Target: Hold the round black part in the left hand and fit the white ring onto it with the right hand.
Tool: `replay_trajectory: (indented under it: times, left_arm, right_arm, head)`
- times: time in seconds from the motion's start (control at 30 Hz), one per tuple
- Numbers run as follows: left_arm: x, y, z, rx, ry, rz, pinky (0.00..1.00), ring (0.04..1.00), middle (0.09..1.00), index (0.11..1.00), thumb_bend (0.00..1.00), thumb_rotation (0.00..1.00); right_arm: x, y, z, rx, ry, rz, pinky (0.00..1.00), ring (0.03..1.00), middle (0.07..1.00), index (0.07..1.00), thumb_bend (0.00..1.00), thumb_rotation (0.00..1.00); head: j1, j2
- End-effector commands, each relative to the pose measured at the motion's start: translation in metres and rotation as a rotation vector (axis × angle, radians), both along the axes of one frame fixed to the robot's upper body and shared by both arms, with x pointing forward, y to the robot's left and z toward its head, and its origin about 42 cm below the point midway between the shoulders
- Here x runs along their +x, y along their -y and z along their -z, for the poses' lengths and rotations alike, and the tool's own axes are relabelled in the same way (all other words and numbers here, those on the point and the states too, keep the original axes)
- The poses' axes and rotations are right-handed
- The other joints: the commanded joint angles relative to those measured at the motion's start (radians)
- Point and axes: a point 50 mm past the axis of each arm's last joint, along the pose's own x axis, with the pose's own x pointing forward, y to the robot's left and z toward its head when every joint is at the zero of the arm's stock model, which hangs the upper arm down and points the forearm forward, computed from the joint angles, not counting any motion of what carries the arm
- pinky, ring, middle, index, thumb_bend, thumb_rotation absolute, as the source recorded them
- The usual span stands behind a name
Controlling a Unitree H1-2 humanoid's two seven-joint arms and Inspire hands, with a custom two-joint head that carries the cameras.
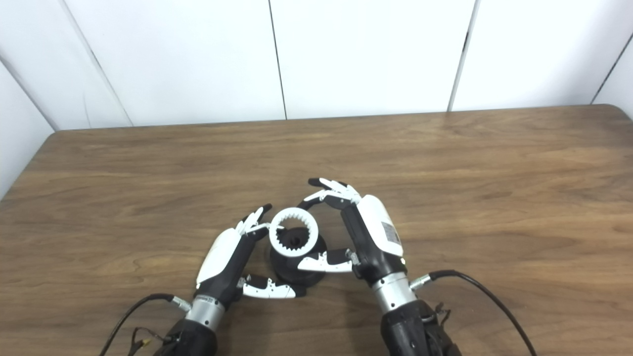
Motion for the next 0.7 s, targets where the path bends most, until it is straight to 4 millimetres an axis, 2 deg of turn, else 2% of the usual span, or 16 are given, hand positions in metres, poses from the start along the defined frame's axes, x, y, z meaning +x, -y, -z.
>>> replay_trajectory:
  times: [0.0, 0.27, 0.67]
  left_arm:
    - [0.005, 0.005, -0.009, -0.014, 0.042, 0.011, 1.00, 1.000, 1.000, 0.618, 0.91, 0.28]
    - [0.004, 0.005, -0.011, -0.013, 0.040, 0.012, 1.00, 1.000, 1.000, 0.617, 0.91, 0.27]
    - [0.003, 0.004, -0.014, -0.005, 0.035, 0.010, 1.00, 1.000, 1.000, 0.619, 0.91, 0.29]
  right_arm:
    - [0.003, -0.010, -0.013, 0.035, 0.070, -0.023, 0.93, 0.877, 0.850, 0.491, 0.52, 0.16]
    - [0.003, -0.011, -0.005, 0.008, 0.032, -0.026, 0.96, 0.887, 0.858, 0.491, 0.52, 0.16]
    - [0.003, -0.002, 0.005, -0.001, 0.014, -0.013, 0.97, 0.887, 0.854, 0.491, 0.52, 0.16]
  head:
    - [0.003, 0.003]
    - [0.008, 0.009]
    - [0.009, 0.019]
